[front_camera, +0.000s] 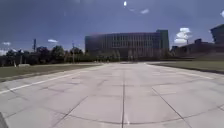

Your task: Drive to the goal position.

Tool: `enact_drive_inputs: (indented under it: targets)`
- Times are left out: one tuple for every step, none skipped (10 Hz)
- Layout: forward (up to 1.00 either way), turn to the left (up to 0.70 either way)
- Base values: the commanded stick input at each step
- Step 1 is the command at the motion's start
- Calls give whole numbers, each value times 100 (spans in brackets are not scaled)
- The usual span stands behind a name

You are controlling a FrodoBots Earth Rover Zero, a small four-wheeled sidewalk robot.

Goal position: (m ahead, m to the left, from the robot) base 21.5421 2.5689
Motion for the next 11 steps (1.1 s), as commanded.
enact_drive_inputs:
  targets:
    - [50, 0]
    - [50, 0]
    - [50, 0]
    - [50, 0]
    - [50, -33]
    - [50, -50]
    - [50, -50]
    - [50, -50]
    - [50, -50]
    - [50, -31]
    - [50, 0]
